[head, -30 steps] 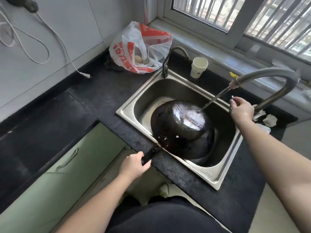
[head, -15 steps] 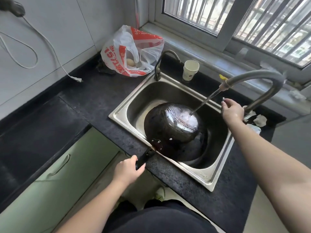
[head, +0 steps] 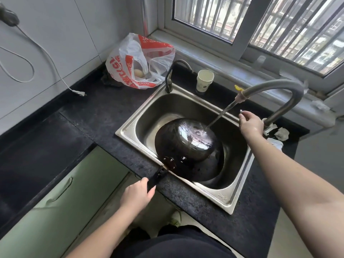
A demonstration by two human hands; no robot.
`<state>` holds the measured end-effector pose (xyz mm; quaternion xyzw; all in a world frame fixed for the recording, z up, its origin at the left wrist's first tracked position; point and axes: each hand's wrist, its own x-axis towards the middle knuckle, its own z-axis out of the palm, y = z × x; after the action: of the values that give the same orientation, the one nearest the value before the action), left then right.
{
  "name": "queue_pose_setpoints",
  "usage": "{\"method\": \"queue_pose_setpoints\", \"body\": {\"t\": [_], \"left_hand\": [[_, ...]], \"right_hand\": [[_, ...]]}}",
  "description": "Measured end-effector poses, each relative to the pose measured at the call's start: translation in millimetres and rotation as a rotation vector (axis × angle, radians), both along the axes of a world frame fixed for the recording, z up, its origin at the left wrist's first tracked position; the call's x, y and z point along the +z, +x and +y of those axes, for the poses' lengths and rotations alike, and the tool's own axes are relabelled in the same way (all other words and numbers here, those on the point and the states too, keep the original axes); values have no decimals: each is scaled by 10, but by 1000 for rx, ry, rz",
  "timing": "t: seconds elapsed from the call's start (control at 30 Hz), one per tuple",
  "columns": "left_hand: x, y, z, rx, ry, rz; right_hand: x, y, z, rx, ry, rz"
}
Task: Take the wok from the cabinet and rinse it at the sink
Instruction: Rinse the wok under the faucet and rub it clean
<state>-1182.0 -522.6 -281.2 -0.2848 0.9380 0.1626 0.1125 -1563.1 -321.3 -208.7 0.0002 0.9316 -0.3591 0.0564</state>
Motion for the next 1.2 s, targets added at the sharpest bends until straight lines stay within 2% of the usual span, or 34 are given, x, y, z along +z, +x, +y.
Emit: {"method": "queue_pose_setpoints", "body": {"t": [0.2,0.5,0.63,0.93,1.2], "left_hand": [[75,-92,-55,9,23,-35],[423,-374,-240,-105,-185,-7],[550,-447,-229,-123,-201,18],[550,-580,-219,-288,-343,-2],[800,-667,-146,-243,-298,7]], "right_hand": [[-45,9,-5,-17,-33,7],[-82,-72,28,1,-34,0],[-88,-58,31,1,-51,2],[-106,-64,29,-12,-91,-1],[-108,-44,22,-30,-95,-6]]}}
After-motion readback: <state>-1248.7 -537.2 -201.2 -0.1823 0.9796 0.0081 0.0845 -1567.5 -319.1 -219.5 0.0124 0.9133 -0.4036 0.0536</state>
